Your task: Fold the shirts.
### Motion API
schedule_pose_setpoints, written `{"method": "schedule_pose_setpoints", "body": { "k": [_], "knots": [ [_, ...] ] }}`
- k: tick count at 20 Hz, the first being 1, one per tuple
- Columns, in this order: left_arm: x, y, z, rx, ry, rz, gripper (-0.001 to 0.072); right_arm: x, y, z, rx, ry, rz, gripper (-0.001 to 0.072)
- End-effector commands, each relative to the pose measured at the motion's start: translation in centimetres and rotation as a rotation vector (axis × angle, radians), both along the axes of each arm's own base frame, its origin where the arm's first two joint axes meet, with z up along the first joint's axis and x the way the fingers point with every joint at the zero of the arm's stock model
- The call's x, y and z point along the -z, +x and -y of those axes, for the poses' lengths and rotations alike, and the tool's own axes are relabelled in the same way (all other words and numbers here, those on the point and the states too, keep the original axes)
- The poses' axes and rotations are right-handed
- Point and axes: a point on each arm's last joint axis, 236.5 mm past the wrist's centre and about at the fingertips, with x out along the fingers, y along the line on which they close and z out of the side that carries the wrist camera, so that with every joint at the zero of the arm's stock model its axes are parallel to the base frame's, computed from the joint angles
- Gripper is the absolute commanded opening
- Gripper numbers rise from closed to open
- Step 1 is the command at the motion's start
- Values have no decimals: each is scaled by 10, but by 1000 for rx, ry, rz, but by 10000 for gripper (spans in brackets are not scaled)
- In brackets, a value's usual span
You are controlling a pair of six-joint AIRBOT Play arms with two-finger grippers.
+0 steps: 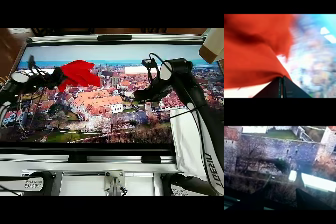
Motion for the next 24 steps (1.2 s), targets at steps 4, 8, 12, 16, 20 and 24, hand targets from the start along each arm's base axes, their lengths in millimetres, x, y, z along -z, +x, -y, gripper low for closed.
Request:
{"method": "schedule_pose_setpoints", "body": {
  "k": [4,8,12,16,20,24],
  "knots": [
    [-288,-140,53,171,110,666,30,-116,-29,55,51,-81,312,495],
    [-365,-270,114,361,-13,879,30,-207,-74,107,213,-82,593,495],
    [-319,-300,178,551,-126,764,30,-256,-116,128,285,-11,762,495],
    [-179,-282,259,630,-143,426,31,-256,-134,127,335,53,734,495],
    [-52,-294,322,749,-92,93,362,-225,-134,112,305,44,583,495],
    [-18,-285,269,870,15,-127,714,-184,-116,87,254,27,396,495]
  ]
}}
